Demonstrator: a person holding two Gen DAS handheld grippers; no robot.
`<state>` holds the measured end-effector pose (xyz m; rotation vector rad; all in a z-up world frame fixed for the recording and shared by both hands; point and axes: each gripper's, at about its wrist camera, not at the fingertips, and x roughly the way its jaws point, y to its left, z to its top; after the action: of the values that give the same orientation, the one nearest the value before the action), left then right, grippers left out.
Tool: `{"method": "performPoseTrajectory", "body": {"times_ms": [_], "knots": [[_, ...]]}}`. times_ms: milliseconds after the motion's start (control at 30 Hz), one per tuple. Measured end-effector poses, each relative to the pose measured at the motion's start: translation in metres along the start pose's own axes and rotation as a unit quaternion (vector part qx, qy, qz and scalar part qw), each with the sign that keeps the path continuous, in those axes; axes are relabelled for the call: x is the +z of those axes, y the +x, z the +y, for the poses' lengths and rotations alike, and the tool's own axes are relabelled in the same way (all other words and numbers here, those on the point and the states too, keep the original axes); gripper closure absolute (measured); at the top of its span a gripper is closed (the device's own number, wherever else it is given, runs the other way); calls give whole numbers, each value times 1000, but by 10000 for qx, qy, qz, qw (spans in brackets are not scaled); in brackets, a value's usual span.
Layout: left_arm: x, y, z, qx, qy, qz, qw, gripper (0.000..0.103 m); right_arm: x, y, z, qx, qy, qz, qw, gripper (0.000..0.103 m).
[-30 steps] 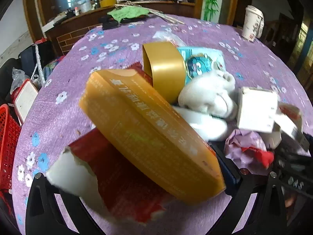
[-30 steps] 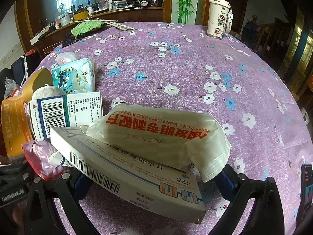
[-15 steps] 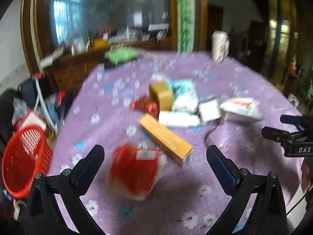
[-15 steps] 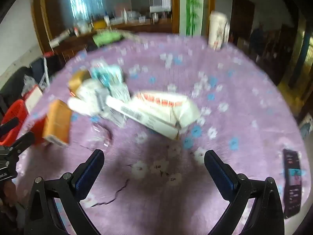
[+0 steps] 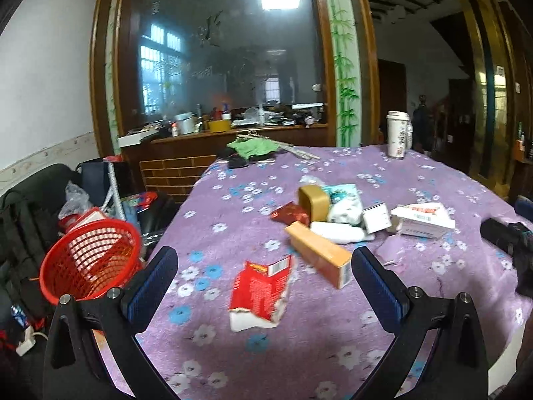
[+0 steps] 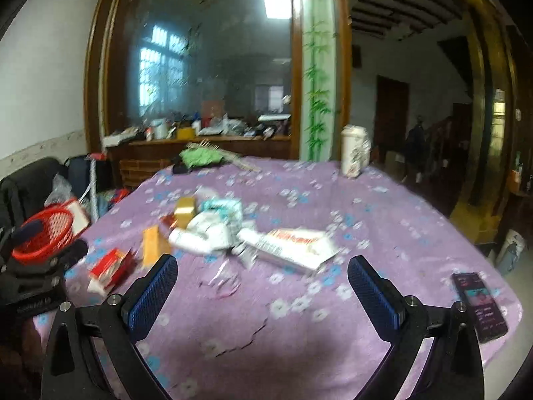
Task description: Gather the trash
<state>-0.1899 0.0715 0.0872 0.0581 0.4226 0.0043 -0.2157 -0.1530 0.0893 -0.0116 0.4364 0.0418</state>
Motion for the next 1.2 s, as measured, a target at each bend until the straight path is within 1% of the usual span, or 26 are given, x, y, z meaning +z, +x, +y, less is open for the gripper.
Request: {"method": "performPoseTrajectory", "body": {"times_ms": [100,200,267,300,400,467,567,667,833,1100,1200], "knots": [[-2,2,7,82,-122,-4,9999,0,-3,0,0,104,128,-12,9999,0],[-9,0,10,174,-133,-42,9998,0,-4,-3,2,-66,59,-92,9999,0],[-12,-3,13,228,-147,-97,9996,0,-5,-7,4,-40,40,-163,9999,0],[-12,-4,13,246,-147,-116,9995,0,-5,-9,3,-83,74,-201,9997,2],[-15,-9,16,317,-123,-205,9992,0,-5,-21,-1,-210,239,-498,9983,2],[-17,-10,15,311,-75,-193,9993,0,-4,-30,-2,-287,279,-685,9968,2],[-16,-12,14,277,-65,-180,9994,0,0,-28,2,-316,194,-559,9977,2],[-15,-16,14,261,-53,-197,9995,0,-1,-27,3,-226,214,-415,9987,2],[-16,-20,15,265,-92,-144,9995,0,-3,-30,7,-183,204,-333,9991,2],[-18,-44,21,275,-190,-284,9990,0,-4,-46,15,-166,165,-402,9989,2],[-18,-49,25,255,-219,-264,9991,0,-5,-49,16,-96,188,-352,9992,2]]}}
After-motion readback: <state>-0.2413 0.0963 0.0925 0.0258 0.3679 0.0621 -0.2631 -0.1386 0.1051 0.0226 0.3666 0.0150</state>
